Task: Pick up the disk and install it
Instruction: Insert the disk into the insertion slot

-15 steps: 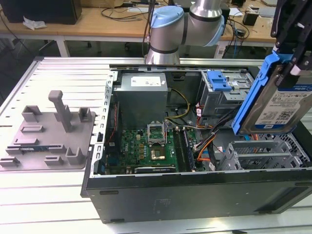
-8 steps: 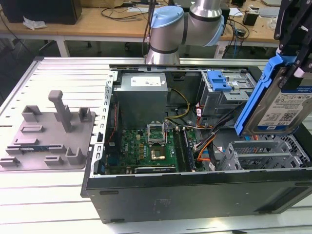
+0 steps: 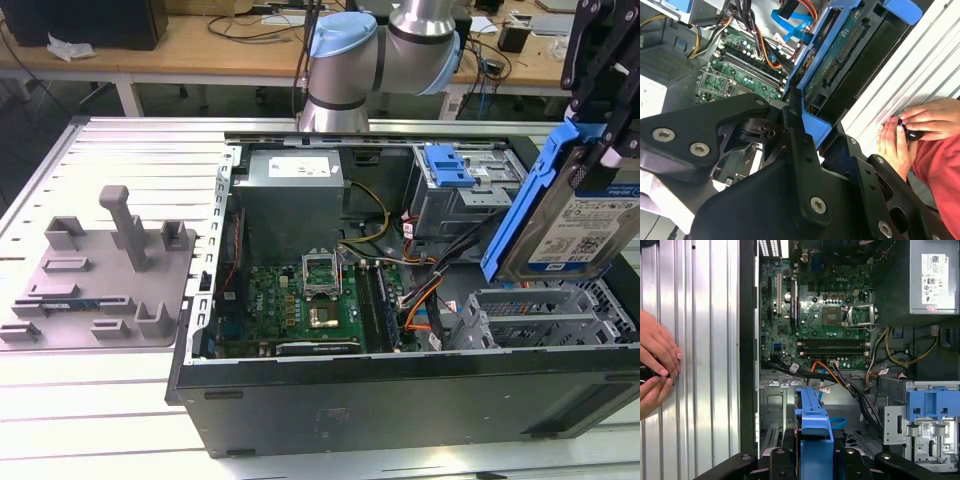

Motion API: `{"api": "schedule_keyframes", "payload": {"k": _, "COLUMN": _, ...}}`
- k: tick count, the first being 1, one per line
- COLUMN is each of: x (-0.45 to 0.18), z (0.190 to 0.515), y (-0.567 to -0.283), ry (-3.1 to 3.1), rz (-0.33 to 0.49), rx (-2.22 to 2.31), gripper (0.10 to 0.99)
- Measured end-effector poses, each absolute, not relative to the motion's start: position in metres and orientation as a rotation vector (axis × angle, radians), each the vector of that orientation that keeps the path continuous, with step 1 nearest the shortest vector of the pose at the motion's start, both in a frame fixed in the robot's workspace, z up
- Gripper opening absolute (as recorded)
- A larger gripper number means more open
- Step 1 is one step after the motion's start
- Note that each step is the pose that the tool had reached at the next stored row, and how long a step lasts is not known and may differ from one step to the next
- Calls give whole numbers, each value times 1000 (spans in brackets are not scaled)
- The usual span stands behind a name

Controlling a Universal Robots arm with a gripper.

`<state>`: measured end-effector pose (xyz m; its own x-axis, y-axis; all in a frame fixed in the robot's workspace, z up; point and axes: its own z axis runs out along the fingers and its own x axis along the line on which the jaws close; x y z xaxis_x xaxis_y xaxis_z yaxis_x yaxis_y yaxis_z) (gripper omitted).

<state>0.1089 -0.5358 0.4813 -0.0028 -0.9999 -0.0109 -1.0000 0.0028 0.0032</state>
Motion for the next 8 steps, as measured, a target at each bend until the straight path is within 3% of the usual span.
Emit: {"api": "schedule_keyframes", "payload": {"k": 8, "x": 110, "z": 479, "y": -537, "ry": 2221, "rz": 15, "rx": -2215, "gripper": 365}}
